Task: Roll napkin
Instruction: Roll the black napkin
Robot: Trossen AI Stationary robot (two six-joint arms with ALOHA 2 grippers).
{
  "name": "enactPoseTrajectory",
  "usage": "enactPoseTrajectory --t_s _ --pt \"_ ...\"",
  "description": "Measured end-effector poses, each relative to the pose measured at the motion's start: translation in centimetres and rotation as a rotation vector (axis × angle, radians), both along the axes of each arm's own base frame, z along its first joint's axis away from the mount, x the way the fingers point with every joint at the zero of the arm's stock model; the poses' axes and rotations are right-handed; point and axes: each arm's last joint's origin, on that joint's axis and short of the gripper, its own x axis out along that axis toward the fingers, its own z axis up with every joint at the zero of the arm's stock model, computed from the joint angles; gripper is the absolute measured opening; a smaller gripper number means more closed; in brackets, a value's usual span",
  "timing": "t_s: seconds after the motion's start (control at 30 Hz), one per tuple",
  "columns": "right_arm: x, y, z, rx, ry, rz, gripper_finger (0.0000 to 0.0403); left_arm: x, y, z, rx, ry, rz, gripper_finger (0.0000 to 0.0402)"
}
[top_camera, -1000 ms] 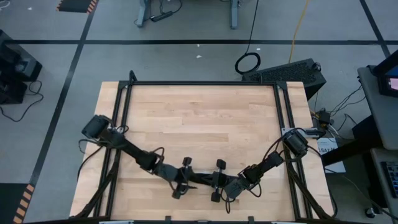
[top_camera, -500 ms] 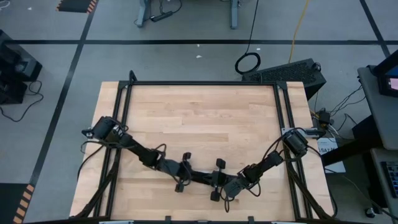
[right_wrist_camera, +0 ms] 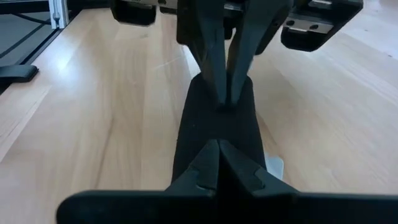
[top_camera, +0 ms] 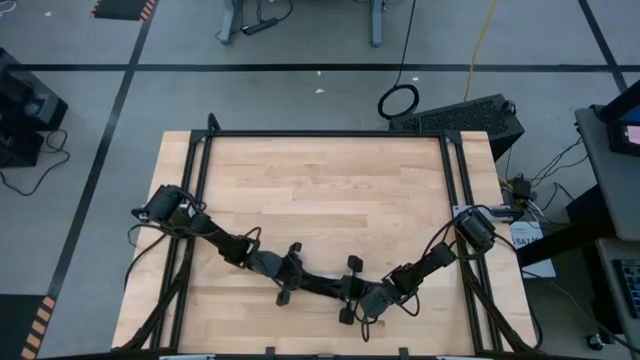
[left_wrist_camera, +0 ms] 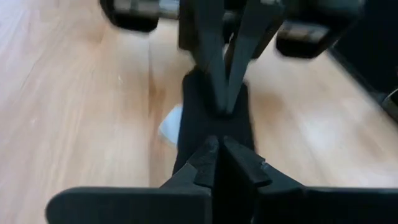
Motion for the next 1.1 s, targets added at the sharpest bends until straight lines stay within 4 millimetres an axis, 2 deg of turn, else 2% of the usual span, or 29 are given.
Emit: enactPoseTrajectory --t_s 0.37,0.67,0.8,0.97,1.1 --pt "0.1 0.0 0.2 -0.011 -0.013 0.002 0.0 -0.2 -0.1 -0.4 0.022 0.054 -0.005 0.0026" --pt "0.2 0.0 4.4 -0.055 -0.119 0.001 0.0 -0.4 -0.4 -0.3 0.017 0.046 -0.014 0.0026" --pt "0.1 -0.1 3.6 -0.049 -0.079 -0.01 0.0 -0.4 -0.4 -0.2 0.014 0.041 -0.013 0.0026" --pt "0.0 -0.1 1.1 -0.017 -0.037 -0.039 0.0 -0.4 -0.4 -0.2 -0.005 0.044 -0.004 0.0026" --pt "0.1 -0.1 0.5 0.01 -0.039 -0.06 0.0 -0.3 -0.4 -0.1 -0.013 0.04 -0.002 0.0026"
